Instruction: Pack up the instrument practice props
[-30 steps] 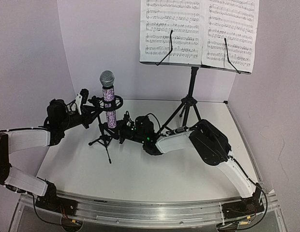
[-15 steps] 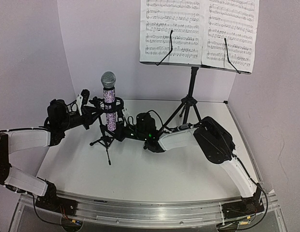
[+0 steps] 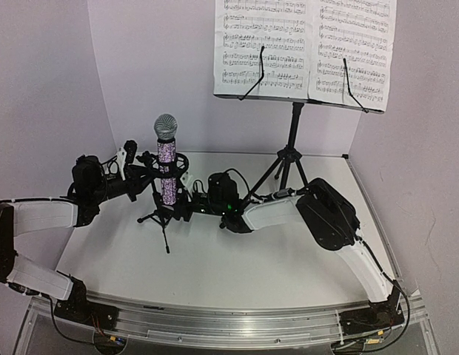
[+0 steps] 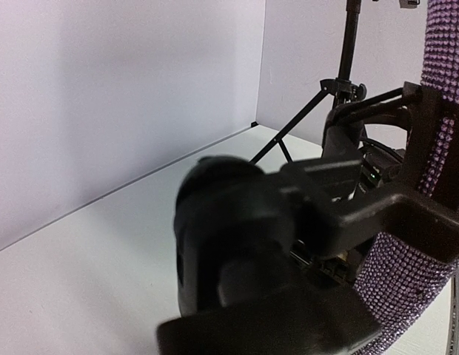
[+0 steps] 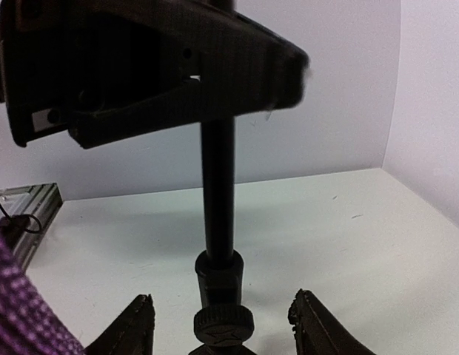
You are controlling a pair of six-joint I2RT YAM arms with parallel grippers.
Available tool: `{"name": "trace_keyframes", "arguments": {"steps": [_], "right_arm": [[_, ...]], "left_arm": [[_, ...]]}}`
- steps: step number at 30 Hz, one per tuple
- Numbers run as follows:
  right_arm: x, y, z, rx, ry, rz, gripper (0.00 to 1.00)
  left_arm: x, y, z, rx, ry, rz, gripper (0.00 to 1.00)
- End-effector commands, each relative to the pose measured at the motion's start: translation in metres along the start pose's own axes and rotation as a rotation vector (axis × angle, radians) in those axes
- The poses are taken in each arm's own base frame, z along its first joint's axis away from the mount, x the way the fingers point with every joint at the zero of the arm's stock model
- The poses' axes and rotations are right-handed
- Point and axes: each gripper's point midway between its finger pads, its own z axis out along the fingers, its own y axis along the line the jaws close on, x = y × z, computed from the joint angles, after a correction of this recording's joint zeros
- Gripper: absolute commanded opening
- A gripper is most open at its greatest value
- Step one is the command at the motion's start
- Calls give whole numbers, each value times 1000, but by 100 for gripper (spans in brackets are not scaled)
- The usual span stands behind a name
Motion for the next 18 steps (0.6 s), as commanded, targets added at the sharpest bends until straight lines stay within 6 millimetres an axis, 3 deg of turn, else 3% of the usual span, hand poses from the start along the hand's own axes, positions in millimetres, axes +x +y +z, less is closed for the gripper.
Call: {"name": "trace_keyframes", "arguments": {"steps": [1,3,6,9,15,16,18], "right_arm": [[-17,16,-4,-25,-37,4,73],[-14,18,-8,-25,-24,22,84],[-6,27,-13,-37,-2,53,88],[5,36,-21,-41,24,117,91],[14,63,-36,-67,72,204,91],[17,68,-39,-69,82,214,91],[17,73,-45,-67,93,236,91]], "left_arm": [[48,-1,-2,0,115,-66,0],[63,-2,-3,5,151,-67,0],[81,5,-5,-14,191,-98,0],[79,14,-4,-21,183,-112,0],[86,12,-5,12,225,-90,0],[86,11,-4,20,228,-77,1],[88,9,-5,38,231,-52,16]]}}
